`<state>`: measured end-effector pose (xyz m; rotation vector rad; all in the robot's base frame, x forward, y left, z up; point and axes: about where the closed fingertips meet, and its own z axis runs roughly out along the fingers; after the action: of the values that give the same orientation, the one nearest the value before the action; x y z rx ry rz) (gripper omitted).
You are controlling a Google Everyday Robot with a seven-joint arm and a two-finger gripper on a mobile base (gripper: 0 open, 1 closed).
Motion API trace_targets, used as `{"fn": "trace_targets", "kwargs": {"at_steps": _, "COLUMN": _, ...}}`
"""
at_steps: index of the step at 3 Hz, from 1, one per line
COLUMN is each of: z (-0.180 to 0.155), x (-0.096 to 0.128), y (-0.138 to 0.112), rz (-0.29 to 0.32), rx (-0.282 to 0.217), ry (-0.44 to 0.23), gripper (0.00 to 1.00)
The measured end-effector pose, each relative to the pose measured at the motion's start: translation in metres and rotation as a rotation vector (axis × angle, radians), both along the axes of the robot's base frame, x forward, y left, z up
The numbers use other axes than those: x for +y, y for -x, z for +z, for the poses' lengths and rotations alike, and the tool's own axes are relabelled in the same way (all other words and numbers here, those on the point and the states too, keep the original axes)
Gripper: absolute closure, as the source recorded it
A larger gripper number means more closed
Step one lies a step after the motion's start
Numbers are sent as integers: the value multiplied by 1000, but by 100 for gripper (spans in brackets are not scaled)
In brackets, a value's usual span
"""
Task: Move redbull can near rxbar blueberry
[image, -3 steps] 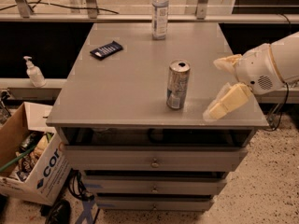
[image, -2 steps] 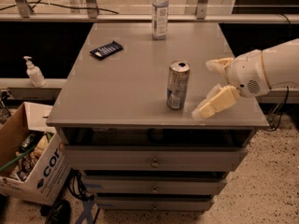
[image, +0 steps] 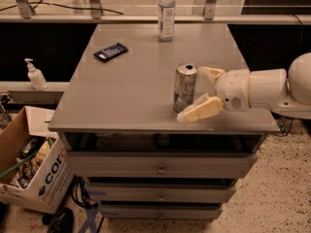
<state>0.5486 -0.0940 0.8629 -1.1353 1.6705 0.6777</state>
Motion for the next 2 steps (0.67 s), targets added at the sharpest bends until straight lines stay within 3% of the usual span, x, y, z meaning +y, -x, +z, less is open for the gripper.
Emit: {"fn": "trace_targets", "kwargs": {"at_steps": 2, "z": 2, "x": 15, "y": -22, "rz": -30, "rx": -90, "ry": -147, "gripper": 41}}
